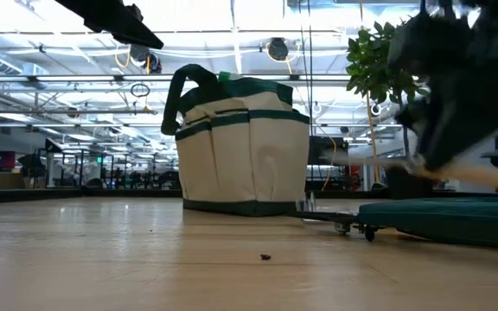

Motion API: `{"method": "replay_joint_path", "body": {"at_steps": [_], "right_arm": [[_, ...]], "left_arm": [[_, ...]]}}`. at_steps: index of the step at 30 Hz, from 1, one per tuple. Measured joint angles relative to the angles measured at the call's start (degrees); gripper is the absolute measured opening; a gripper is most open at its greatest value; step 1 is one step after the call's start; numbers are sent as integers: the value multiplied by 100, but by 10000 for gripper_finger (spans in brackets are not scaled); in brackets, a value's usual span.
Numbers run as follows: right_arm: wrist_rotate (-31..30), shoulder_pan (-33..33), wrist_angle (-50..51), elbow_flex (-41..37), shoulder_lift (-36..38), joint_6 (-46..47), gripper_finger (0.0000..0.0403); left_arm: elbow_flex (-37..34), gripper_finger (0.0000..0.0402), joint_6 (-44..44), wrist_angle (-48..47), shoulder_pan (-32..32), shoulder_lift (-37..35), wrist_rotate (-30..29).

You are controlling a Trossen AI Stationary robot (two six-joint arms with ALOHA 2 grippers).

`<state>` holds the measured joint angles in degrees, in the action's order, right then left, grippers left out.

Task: Pick & Place Garden tools in Gardening bag
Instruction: Put the brown trowel into the white gardening bag

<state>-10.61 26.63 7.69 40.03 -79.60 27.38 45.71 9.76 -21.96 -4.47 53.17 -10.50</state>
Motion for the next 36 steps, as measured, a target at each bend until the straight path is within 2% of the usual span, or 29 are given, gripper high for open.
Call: {"method": "replay_joint_path", "body": {"at_steps": [7, 10, 16, 18, 21, 24, 28, 36], "right_arm": [[-849, -124, -315, 0, 817, -1008, 57], [-1041, -298, -948, 0, 1034, -1882, 57], [-1010, -845, -2551, 0, 1153, -3734, 57], [-716, -1101, -3009, 0, 1134, -4147, 57], [235, -1531, -3637, 4, 1005, -4441, 57], [914, -1906, -4261, 9, 815, -4517, 57], [1562, -2315, -4675, 69, 461, -4477, 57], [2566, -2771, -4878, 775, -422, -4496, 57]], "left_arm": [[0, 182, 17, -2, 0, 0, 2], [0, 182, 17, -2, 0, 0, 2], [0, 182, 20, 0, 0, 0, 2], [2, 182, 20, -2, 0, 0, 2], [2, 182, 20, 0, 0, 0, 4], [2, 182, 20, -1, 0, 0, 4], [2, 182, 22, 0, 0, 0, 4], [2, 182, 57, 6, 0, 0, 4]]}}
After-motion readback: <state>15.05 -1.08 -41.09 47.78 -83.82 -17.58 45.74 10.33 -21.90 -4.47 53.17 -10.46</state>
